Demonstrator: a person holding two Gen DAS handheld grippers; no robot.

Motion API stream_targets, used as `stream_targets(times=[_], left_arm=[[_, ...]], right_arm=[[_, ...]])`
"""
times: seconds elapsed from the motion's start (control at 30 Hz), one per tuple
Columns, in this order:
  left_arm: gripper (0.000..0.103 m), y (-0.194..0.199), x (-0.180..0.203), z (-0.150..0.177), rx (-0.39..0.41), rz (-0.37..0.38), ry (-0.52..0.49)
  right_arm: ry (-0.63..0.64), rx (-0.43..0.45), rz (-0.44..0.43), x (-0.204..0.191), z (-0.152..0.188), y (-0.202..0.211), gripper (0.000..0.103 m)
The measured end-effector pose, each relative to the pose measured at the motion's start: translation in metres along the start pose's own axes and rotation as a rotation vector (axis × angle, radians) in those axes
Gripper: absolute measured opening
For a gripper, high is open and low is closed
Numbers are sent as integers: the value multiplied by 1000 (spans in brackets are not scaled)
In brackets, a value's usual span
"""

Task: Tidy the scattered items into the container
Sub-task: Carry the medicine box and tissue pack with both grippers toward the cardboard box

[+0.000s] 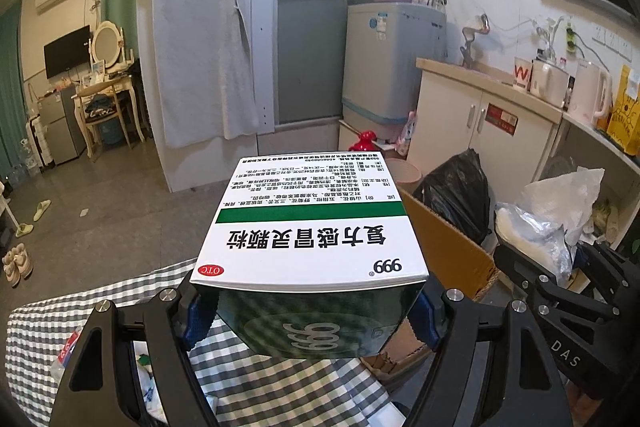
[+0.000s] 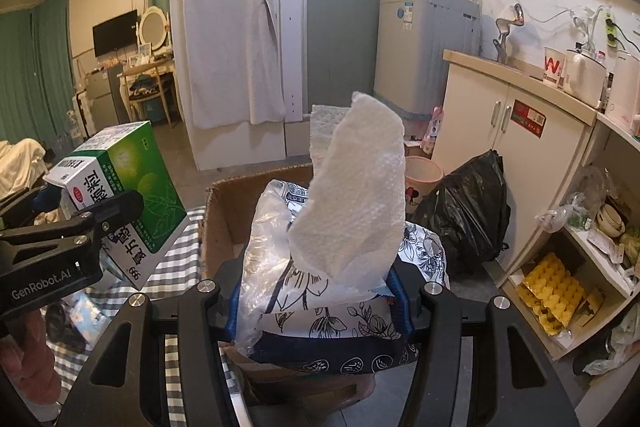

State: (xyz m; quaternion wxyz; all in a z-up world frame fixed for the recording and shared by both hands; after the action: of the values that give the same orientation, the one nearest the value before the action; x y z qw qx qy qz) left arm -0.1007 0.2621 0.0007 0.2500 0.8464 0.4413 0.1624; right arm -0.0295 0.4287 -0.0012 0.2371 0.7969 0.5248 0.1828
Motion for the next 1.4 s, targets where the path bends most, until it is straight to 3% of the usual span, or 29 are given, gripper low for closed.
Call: stream_targets(times=[0.57,0.87,1.17,1.27,1.33,1.4], left_arm=[[80,-94,23,-7,-162,56,-18],[80,-139,33,1,-224,62,-7],[80,-148,40,8,-241,88,-20],[80,-152,42,8,-250,88,-25],[80,-153,44,7,-252,85,-25],[82,-154,43,7,-253,85,-18]], right_arm=[[19,-192,-15,5,16,-97,55],[64,-215,-9,-4,27,-111,55],[95,-244,-26,-13,36,-124,56],[90,-244,-25,-11,36,-126,61],[102,-230,-16,-12,35,-124,73],[115,-207,-7,-14,32,-120,79]])
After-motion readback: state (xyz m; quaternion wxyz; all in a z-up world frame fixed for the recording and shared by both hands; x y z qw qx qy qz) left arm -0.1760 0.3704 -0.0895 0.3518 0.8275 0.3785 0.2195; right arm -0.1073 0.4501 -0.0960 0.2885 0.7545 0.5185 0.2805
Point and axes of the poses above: each gripper's, at about its wrist camera, not at the fingertips, and y roughly against the way its jaws point, x to its right, z to its underside, the point moved 6 cm from there along -y, roughly the way its jaws point, and after that the axes turned 3 degrees about z, right-handed, at the moved point
